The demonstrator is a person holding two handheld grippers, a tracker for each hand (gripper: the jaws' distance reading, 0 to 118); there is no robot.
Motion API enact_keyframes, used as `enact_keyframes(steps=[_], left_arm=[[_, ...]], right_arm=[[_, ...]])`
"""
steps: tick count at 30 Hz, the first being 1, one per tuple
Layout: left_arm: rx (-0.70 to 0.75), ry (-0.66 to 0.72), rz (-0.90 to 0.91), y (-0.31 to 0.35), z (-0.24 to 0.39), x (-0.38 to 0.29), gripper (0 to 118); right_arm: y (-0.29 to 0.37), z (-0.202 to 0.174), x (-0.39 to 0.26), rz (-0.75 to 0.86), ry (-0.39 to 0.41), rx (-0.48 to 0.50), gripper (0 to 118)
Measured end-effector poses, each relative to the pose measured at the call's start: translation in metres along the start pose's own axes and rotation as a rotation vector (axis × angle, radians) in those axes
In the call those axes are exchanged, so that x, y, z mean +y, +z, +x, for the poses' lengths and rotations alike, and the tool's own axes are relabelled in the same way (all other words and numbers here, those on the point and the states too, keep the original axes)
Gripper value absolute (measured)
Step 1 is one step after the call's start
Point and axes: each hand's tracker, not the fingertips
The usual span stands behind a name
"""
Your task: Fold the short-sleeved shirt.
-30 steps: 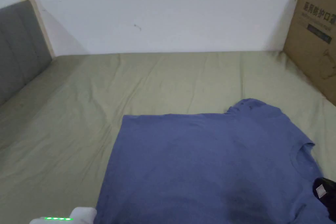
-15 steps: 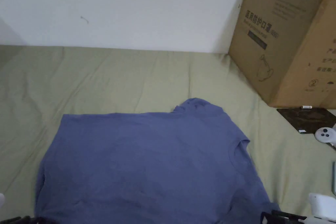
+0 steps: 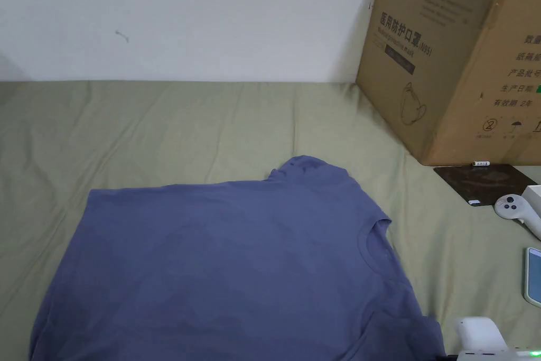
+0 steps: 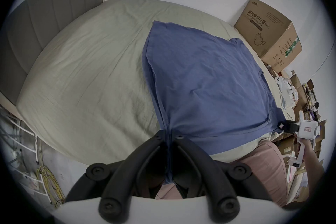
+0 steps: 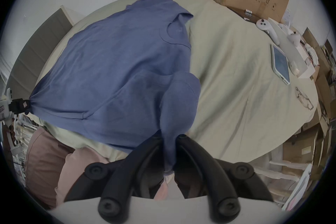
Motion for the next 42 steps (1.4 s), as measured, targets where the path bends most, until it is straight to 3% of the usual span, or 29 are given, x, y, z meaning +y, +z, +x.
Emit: enact_keyframes(steps=[7,13,21,27,30,31,33,34,35,37,38,40,42], left_arm=[[0.015,-0.028,0.012,0.022,-0.01,-0.001,5],[-0.016,0.005,-0.078,0.036,-0.02,-0.008,5],[-0.157,0.154,-0.003,0.023,-0.031,0.08,5],[-0.116,0.278,-0.035,-0.055,-0.043,0.159,5],[-0.134,0.349,-0.102,-0.108,-0.052,0.177,5],[-0.139,0.393,-0.117,-0.122,-0.055,0.179,9],[-0.145,0.434,-0.137,-0.148,-0.061,0.182,30],[-0.119,0.431,-0.125,-0.155,-0.061,0.179,48],[-0.103,0.411,-0.114,-0.16,-0.062,0.179,69],[-0.089,0.377,-0.102,-0.164,-0.062,0.178,115],[-0.095,0.358,-0.098,-0.16,-0.058,0.174,118],[-0.121,0.302,-0.045,-0.148,-0.053,0.174,118],[-0.128,0.238,-0.006,-0.13,-0.047,0.173,118]], right_arm=[[0.039,0.011,-0.014,-0.006,-0.013,0.02,7],[0.076,0.004,-0.024,-0.037,-0.014,0.042,7],[0.085,-0.001,0.072,0.068,-0.115,0.153,7],[0.015,0.004,0.176,0.043,-0.317,0.168,7],[-0.042,0.008,0.208,-0.016,-0.38,0.148,7],[-0.059,0.009,0.214,-0.026,-0.398,0.141,7],[-0.089,0.008,0.22,-0.039,-0.424,0.107,8],[-0.098,0.008,0.218,-0.023,-0.45,0.057,15],[-0.105,0.007,0.216,-0.001,-0.452,0.051,35],[-0.108,0.003,0.212,0.029,-0.438,0.038,108],[-0.108,0.0,0.209,0.034,-0.426,0.029,118],[-0.097,-0.003,0.201,0.114,-0.42,0.028,118],[-0.08,-0.012,0.195,0.103,-0.317,0.018,118]])
